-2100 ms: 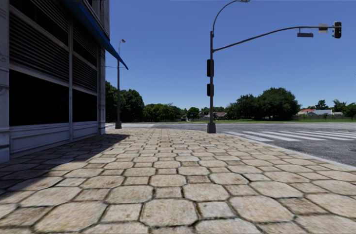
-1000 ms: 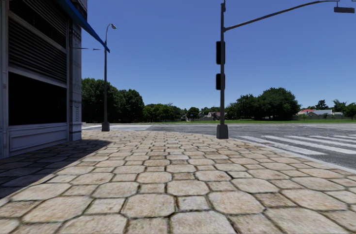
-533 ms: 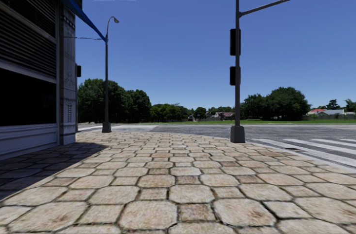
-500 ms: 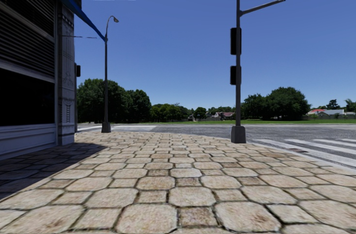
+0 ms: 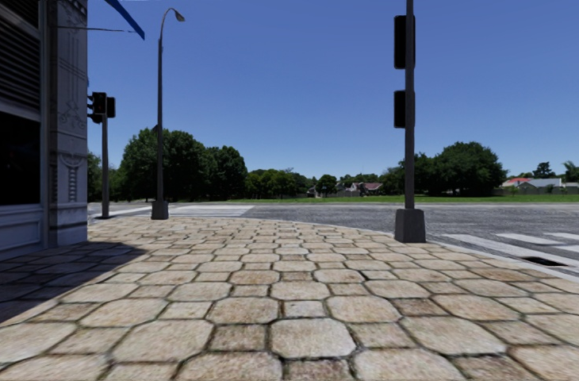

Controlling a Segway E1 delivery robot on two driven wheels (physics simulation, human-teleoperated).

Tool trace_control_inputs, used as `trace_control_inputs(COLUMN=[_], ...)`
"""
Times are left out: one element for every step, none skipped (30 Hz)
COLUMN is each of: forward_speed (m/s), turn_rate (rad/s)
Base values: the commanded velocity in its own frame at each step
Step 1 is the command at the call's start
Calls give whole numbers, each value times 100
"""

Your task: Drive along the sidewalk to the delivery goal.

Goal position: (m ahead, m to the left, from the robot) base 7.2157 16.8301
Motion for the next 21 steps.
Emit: trace_control_inputs(forward_speed=[200,200,200,200,200,200,200,200,200,200,200,200,200,200,200,200,200,200,200,200,200], turn_rate=[2,0,0,0,0,0,0,0,0,0,0,0,0,0,0,0,0,0,0,0,0])
